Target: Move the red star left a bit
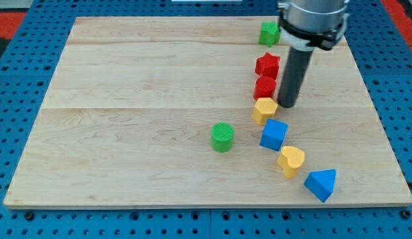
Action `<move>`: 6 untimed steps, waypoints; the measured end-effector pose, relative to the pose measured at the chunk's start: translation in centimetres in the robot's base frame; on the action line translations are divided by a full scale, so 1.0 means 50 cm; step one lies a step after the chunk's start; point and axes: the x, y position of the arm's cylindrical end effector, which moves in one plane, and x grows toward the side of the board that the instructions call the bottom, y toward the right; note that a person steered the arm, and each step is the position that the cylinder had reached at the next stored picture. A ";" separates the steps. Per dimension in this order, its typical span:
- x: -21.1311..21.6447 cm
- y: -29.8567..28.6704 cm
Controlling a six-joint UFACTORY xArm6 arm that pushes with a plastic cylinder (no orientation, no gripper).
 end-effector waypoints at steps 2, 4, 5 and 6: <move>-0.089 0.043; -0.125 -0.034; -0.142 -0.044; -0.148 -0.040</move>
